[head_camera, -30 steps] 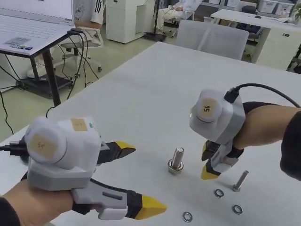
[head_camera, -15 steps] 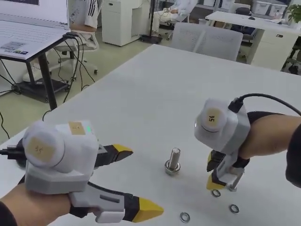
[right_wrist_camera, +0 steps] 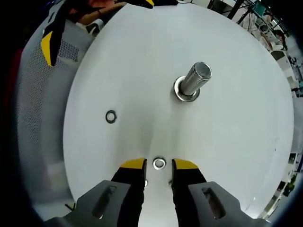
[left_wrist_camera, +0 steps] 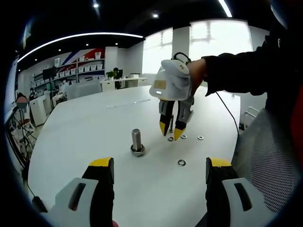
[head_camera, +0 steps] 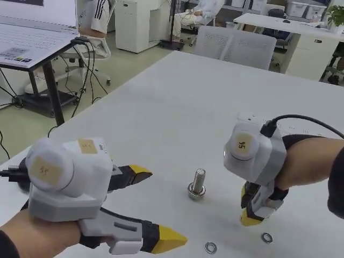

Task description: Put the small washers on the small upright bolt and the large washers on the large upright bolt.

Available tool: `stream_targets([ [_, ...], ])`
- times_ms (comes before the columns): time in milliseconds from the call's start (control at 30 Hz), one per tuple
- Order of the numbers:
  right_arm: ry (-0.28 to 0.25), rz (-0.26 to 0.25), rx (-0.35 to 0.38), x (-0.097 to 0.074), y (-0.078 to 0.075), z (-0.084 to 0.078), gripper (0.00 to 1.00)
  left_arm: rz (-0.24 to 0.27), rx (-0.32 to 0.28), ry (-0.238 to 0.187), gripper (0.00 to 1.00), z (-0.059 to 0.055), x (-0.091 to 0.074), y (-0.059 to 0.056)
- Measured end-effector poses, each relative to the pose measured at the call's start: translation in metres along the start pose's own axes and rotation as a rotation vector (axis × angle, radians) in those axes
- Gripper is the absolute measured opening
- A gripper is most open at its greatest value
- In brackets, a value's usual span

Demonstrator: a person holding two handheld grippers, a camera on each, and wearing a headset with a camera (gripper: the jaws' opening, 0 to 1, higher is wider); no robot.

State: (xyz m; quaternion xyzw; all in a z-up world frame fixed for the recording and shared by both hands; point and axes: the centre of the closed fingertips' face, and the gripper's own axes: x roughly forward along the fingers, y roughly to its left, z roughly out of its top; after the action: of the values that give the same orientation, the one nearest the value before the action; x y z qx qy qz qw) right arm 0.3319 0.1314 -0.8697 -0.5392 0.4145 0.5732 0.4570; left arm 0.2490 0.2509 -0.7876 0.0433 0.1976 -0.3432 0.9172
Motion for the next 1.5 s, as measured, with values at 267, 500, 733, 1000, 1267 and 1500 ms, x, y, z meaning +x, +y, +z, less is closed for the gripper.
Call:
stream_targets([
  [267, 0.013, 0.007, 0.004, 0.0017, 0.0023, -0.0047, 0.20, 0.001, 0.000, 0.000, 0.79, 0.0000, -0.0004, -0.0005],
  [500, 0.018, 0.013, 0.007, 0.0043, 0.0044, -0.0083, 0.19, 0.003, -0.002, 0.000, 0.79, 0.0001, -0.0005, -0.0008],
  [733, 0.018, 0.012, 0.005, 0.0065, 0.0038, -0.0096, 0.19, 0.002, -0.003, 0.003, 0.79, -0.0005, -0.0004, -0.0016],
  [1000, 0.020, 0.005, 0.012, 0.0060, 0.0032, -0.0097, 0.18, 0.002, -0.002, 0.005, 0.79, -0.0007, -0.0003, -0.0018],
  [1267, 0.022, 0.000, 0.008, 0.0057, 0.0036, -0.0100, 0.14, 0.000, -0.002, 0.005, 0.79, -0.0004, -0.0003, -0.0024],
  [1500, 0.022, -0.003, 0.000, 0.0054, 0.0035, -0.0093, 0.14, -0.003, -0.001, 0.003, 0.79, 0.0005, -0.0003, -0.0026],
])
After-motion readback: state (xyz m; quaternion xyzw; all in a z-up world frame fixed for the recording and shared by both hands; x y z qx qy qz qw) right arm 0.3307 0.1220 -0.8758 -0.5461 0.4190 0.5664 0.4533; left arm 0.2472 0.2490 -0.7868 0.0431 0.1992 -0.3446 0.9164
